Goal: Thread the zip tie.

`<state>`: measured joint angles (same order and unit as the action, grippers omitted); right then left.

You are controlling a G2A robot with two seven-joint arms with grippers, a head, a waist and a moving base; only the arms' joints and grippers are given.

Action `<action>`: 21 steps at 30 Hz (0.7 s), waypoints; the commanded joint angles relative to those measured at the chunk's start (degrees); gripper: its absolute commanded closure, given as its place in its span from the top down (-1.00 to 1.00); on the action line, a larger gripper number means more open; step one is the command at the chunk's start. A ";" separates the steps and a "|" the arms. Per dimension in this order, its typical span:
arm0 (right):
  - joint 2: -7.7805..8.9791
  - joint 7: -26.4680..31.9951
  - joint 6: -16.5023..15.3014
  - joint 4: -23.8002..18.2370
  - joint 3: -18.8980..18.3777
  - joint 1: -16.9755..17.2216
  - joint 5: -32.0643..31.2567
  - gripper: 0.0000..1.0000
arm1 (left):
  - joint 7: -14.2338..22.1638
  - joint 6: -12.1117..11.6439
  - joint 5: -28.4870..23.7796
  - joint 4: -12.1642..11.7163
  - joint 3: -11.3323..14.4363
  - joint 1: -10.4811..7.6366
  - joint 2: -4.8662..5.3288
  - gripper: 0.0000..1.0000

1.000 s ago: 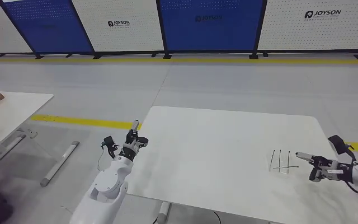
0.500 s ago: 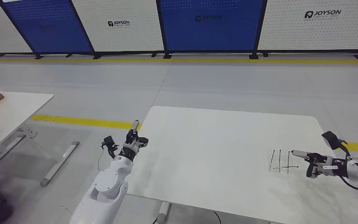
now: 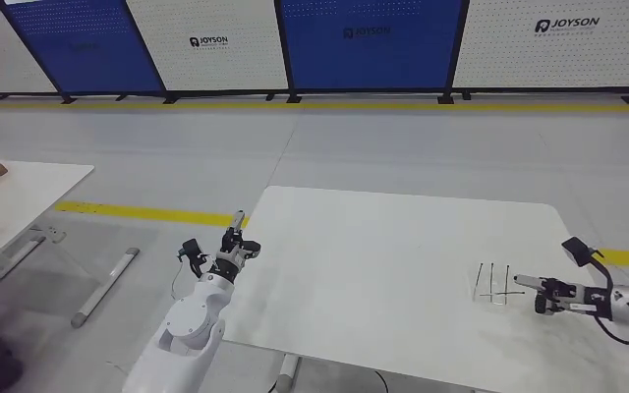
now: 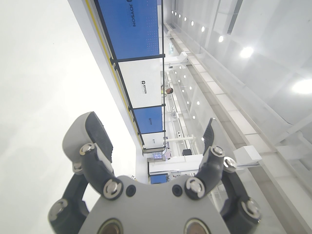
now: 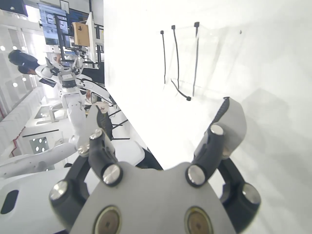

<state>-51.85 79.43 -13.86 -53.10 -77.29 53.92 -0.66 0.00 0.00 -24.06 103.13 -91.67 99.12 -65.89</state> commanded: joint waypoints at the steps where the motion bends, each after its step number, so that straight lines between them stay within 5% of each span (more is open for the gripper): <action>1: -0.09 -0.17 0.17 0.57 0.33 -0.55 -0.15 1.00 | 0.00 0.00 0.00 0.00 0.00 0.00 0.00 1.00; 18: -0.68 -0.97 -1.97 0.76 2.47 -0.60 2.16 1.00 | 0.00 0.00 0.00 0.00 0.00 0.00 0.00 1.00; 21: -0.63 -1.37 -1.64 1.92 2.76 -1.24 1.89 0.82 | 0.00 0.00 0.00 0.00 0.00 0.00 0.00 1.00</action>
<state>-52.51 78.31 -15.71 -51.73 -74.59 52.89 1.36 0.00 0.00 -24.06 103.13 -91.67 99.12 -65.89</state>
